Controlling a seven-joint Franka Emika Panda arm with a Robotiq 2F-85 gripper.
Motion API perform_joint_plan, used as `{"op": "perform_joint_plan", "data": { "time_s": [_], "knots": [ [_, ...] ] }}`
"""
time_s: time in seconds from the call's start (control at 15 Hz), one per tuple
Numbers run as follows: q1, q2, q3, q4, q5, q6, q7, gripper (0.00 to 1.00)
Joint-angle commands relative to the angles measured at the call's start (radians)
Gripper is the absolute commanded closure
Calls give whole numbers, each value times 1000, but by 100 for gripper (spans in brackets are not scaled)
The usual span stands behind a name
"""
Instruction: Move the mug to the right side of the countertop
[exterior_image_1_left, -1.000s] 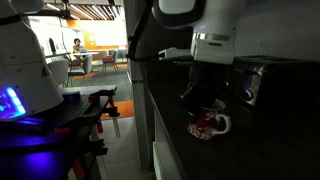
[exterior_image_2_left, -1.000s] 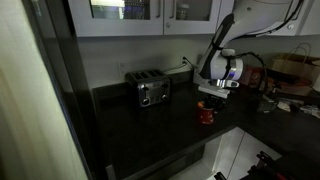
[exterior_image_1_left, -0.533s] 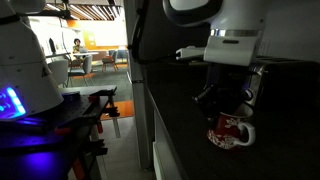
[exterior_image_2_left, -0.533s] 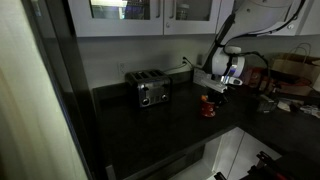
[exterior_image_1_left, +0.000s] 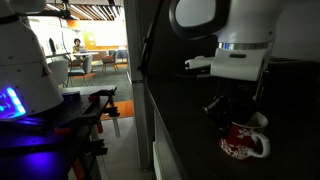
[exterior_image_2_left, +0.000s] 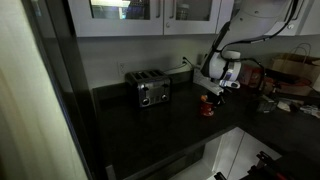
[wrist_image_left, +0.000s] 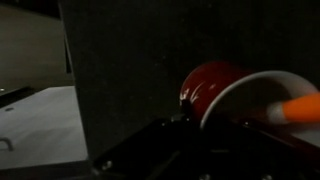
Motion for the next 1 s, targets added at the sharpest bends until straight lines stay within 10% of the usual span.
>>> {"op": "perform_joint_plan", "data": {
  "time_s": [0.0, 0.67, 0.93],
  "knots": [
    [-17, -8, 26, -4, 24, 14, -17, 66],
    [322, -280, -247, -255, -391, 113, 217, 1],
    [379, -431, -228, -314, -663, -22, 304, 0]
  ]
}}
